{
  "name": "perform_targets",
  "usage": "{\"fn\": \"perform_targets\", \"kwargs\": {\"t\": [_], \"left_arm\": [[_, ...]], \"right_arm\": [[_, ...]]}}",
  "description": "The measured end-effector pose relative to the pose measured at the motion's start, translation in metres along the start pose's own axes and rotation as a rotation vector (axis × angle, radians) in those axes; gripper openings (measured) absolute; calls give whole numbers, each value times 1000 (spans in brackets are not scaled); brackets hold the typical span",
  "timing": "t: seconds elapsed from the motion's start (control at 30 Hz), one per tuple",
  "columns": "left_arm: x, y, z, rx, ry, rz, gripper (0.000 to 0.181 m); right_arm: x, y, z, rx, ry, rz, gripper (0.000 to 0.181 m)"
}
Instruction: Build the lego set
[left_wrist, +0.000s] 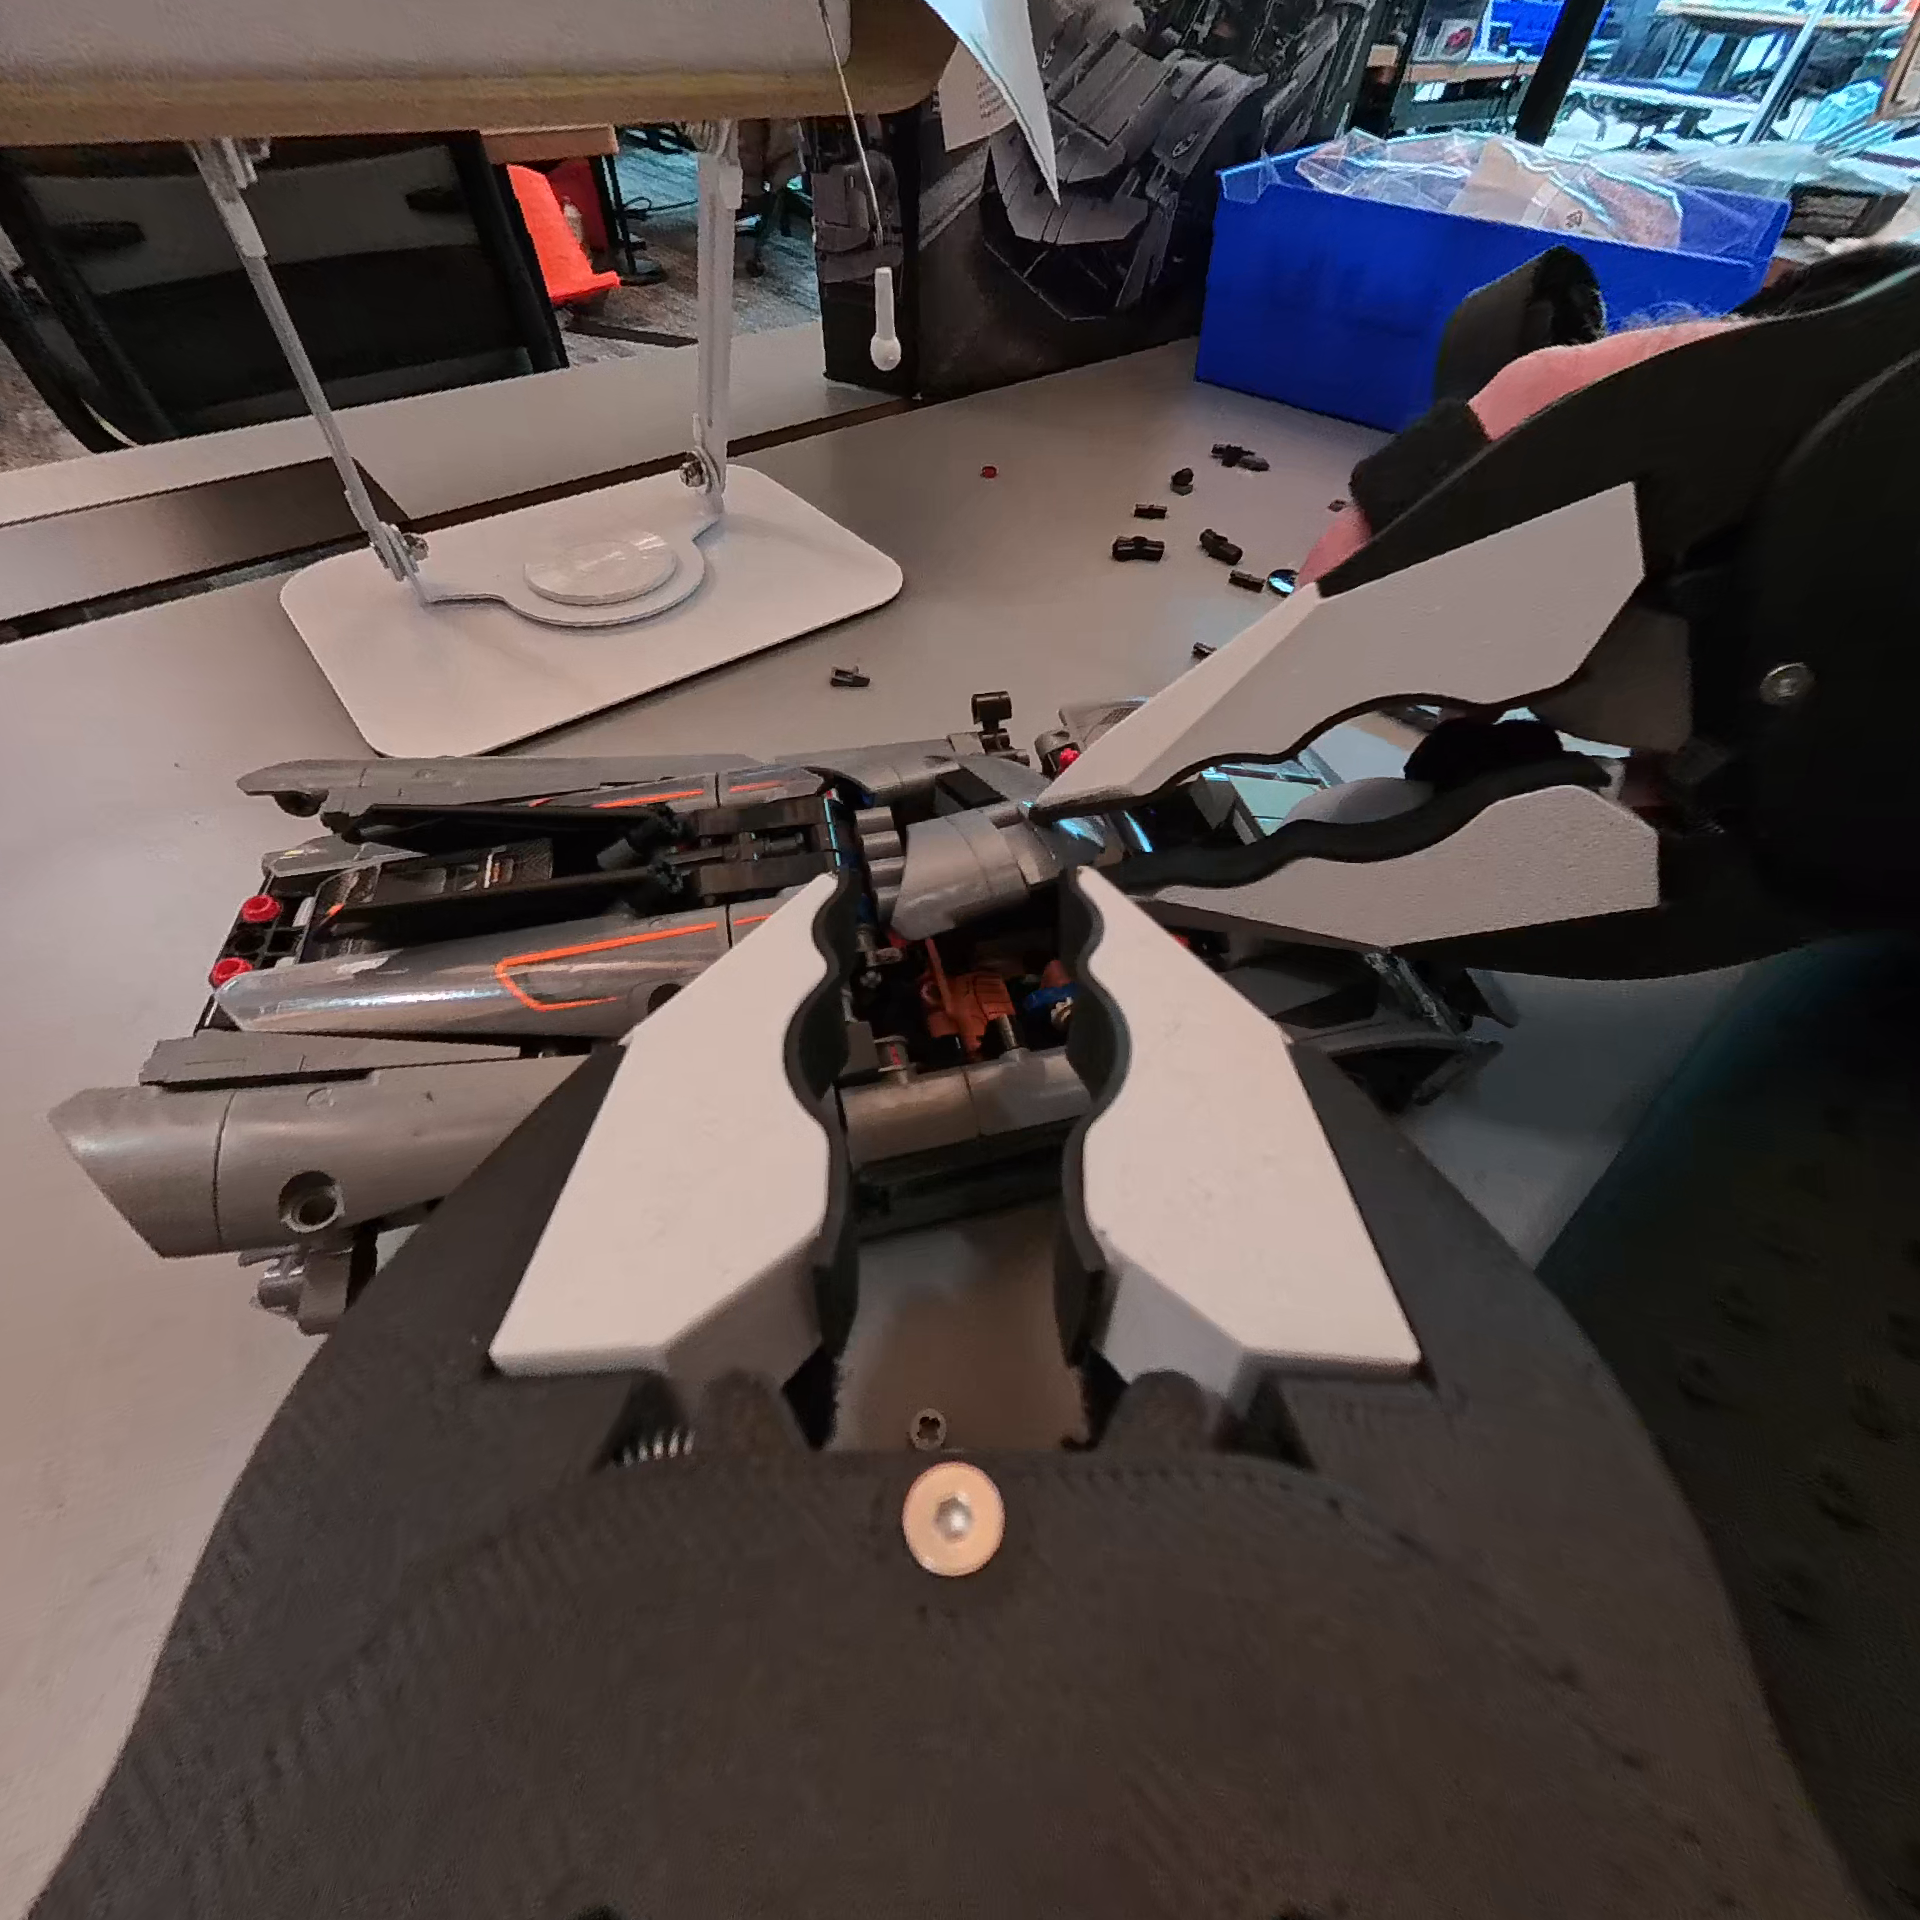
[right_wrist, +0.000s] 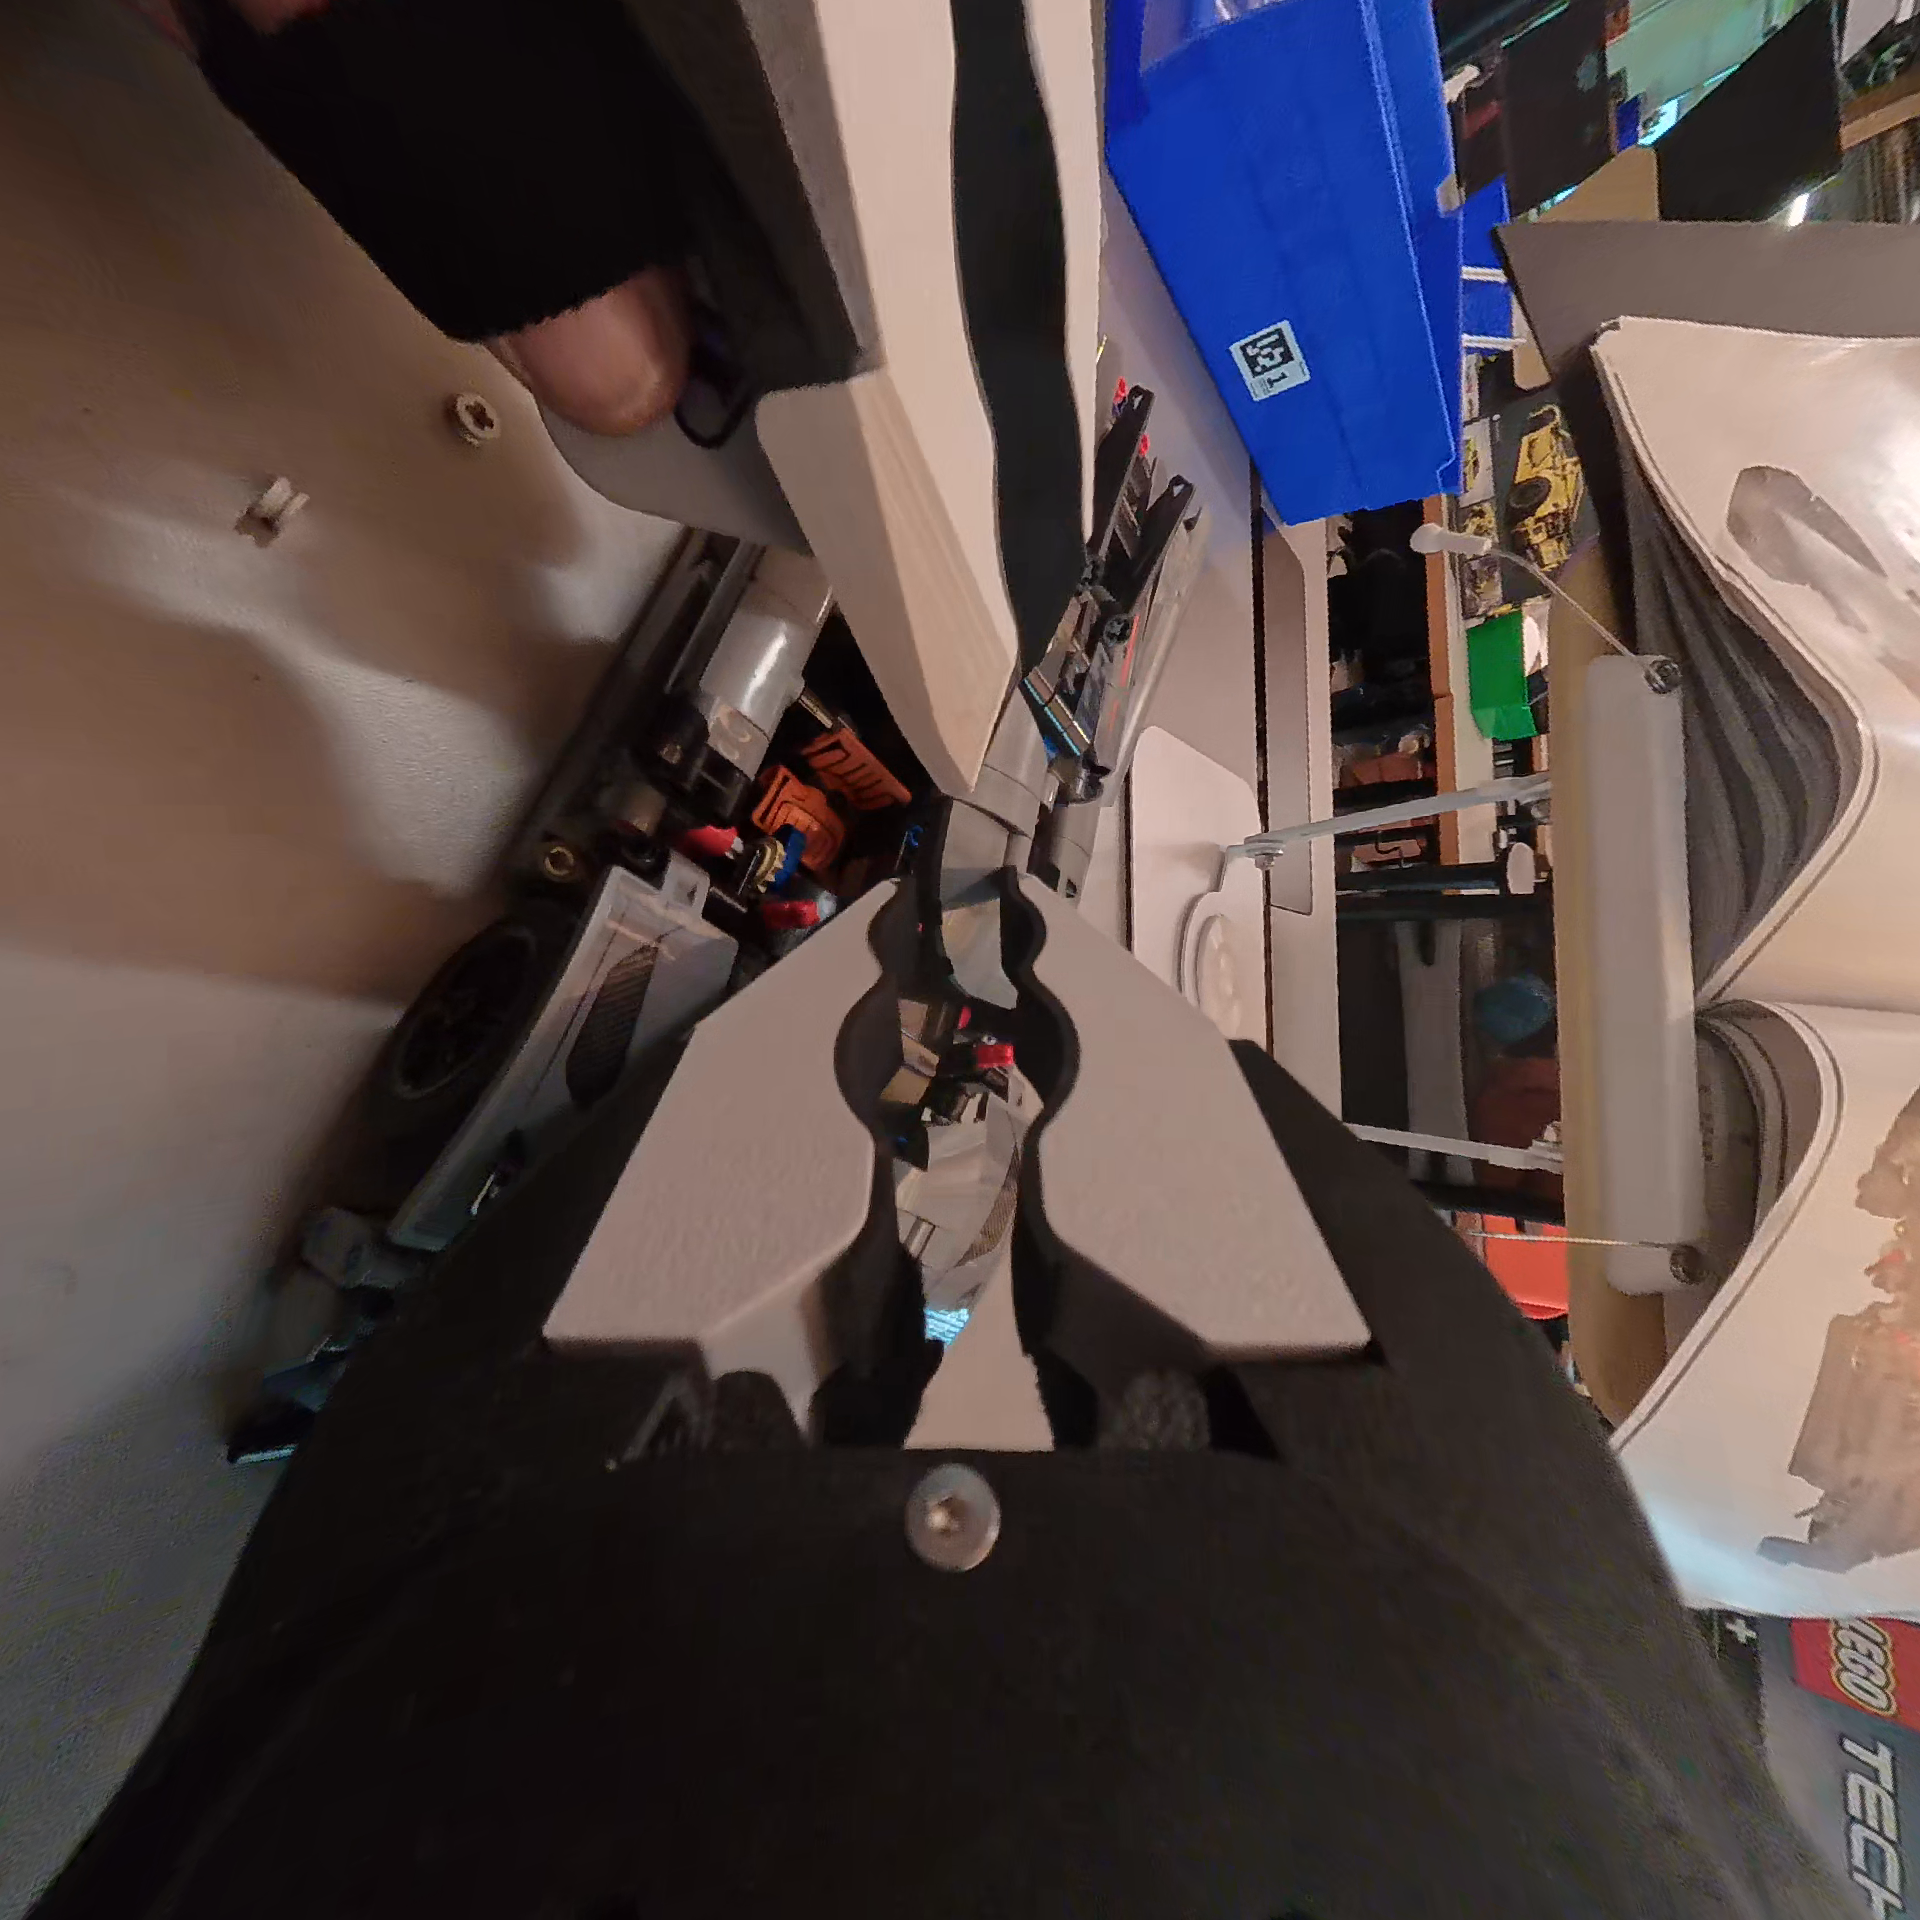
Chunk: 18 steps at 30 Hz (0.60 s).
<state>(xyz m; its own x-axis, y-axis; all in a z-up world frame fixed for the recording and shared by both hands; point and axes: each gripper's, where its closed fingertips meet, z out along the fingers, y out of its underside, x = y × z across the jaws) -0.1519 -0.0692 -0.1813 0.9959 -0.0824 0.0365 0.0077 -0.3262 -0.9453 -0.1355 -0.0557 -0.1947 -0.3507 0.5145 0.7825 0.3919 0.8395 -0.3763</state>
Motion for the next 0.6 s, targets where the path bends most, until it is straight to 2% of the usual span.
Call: {"fn": "perform_targets", "kwargs": {"t": [0.6], "left_arm": [[-5, 8, 4, -51, -42, 3, 33]], "right_arm": [[-4, -7, 2, 48, -67, 77, 11]]}}
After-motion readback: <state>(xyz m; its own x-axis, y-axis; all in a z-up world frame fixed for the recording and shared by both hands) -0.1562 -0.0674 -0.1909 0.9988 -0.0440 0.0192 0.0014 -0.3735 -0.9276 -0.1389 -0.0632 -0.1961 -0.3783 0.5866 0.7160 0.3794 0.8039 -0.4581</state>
